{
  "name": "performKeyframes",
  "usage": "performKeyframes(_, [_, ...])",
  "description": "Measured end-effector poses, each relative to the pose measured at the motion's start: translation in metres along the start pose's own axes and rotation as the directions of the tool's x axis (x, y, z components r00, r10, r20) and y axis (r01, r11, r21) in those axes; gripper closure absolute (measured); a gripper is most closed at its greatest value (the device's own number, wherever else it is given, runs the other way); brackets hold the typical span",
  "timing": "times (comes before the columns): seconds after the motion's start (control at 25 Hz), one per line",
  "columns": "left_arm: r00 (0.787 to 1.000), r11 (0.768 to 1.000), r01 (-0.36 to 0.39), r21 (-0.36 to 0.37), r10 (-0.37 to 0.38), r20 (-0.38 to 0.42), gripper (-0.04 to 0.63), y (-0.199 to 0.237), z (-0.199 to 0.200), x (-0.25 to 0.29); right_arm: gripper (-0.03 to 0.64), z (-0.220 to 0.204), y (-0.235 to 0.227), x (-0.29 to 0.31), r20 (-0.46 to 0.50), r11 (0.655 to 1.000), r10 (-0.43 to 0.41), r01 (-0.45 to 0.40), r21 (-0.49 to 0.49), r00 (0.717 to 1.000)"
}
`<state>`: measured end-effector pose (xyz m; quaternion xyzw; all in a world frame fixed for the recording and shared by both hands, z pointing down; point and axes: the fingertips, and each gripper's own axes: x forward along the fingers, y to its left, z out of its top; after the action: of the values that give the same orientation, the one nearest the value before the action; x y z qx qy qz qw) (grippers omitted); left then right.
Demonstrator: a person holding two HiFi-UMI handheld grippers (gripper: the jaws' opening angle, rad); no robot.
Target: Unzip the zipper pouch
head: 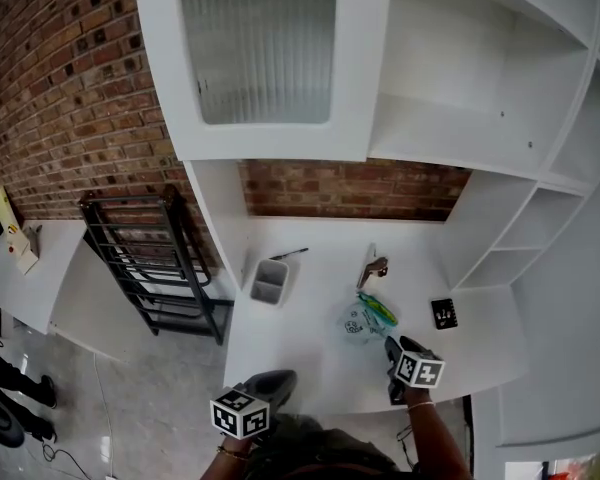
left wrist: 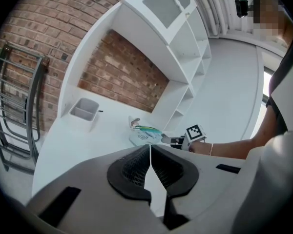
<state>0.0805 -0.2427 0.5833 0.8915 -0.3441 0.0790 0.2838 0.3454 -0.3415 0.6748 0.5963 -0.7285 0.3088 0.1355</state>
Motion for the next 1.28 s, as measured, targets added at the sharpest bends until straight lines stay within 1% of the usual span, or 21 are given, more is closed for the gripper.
performKeyframes(0.12, [1.000, 1.000, -0.008, 0.024, 0.008, 0.024, 0.586, -0.003, 0.003, 0.000, 0.459, 0.008, 0.013, -0.021, 0.069, 1.000, 0.008, -0.006, -0.020, 0.998])
performKeyframes(0.36, [0.998, 0.996, -0.022, 0.092, 0.016, 0.066, 0.586, -0.011, 0.014, 0.003, 0.504, 0.039, 0.048, -0.059, 0.182, 0.985, 0.042, -0.011, -0.170, 0.982])
performKeyframes(0.52, [0.996, 0.992, -0.033, 0.121, 0.023, 0.083, 0.586, -0.016, 0.019, 0.002, 0.571, 0.057, 0.073, -0.083, 0.263, 0.973, 0.068, -0.006, -0.232, 0.962])
performKeyframes(0.6, [0.996, 0.989, -0.041, 0.140, 0.029, 0.087, 0.586, -0.018, 0.020, 0.001, 0.601, 0.063, 0.084, -0.094, 0.289, 0.966, 0.097, -0.019, -0.259, 0.952])
performKeyframes(0.68, [0.995, 0.989, -0.046, 0.144, 0.033, 0.089, 0.586, -0.017, 0.021, 0.002, 0.610, 0.068, 0.094, -0.101, 0.297, 0.962, 0.137, -0.055, -0.268, 0.945])
performKeyframes(0.76, [0.996, 0.989, -0.046, 0.141, 0.034, 0.086, 0.586, -0.017, 0.021, 0.003, 0.617, 0.068, 0.099, -0.106, 0.297, 0.959, 0.160, -0.077, -0.273, 0.942])
performKeyframes(1.04, [0.993, 0.985, -0.070, 0.159, 0.054, 0.103, 0.586, -0.023, 0.027, 0.007, 0.617, 0.067, 0.101, -0.117, 0.299, 0.952, 0.152, -0.059, -0.299, 0.942])
performKeyframes(1.28, [0.993, 0.981, -0.082, 0.177, 0.066, 0.096, 0.586, -0.022, 0.026, 0.009, 0.617, 0.062, 0.103, -0.117, 0.283, 0.946, 0.157, -0.061, -0.319, 0.946])
